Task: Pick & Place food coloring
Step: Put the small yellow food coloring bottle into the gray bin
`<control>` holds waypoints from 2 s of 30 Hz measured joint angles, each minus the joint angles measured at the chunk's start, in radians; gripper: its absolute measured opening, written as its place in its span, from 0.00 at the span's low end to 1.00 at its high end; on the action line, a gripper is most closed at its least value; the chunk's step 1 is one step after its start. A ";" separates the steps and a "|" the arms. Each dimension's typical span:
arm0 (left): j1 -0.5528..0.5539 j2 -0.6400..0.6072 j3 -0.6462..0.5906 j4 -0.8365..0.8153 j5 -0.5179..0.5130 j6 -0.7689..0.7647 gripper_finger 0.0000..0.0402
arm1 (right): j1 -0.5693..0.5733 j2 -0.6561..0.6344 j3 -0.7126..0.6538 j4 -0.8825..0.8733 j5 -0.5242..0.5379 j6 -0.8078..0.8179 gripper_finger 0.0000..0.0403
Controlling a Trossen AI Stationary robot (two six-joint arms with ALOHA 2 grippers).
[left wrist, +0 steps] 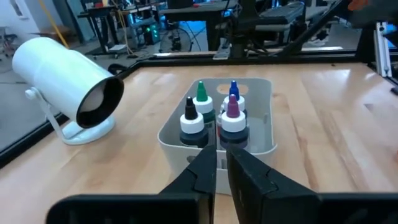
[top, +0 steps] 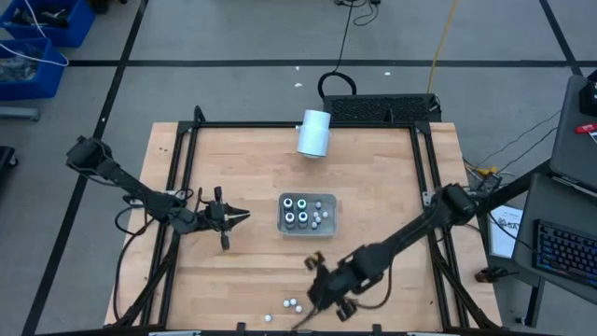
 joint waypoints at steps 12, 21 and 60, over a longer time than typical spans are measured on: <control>0.000 0.000 0.000 -0.003 0.003 0.016 0.12 | 0.053 0.028 0.002 0.159 0.029 -0.226 0.17; 0.000 0.000 0.001 -0.002 0.003 0.020 0.12 | 0.027 0.073 0.002 0.223 -0.142 -0.200 0.29; 0.000 0.000 0.002 -0.018 0.062 0.009 0.12 | 0.040 0.113 -0.025 0.277 0.087 -0.166 0.29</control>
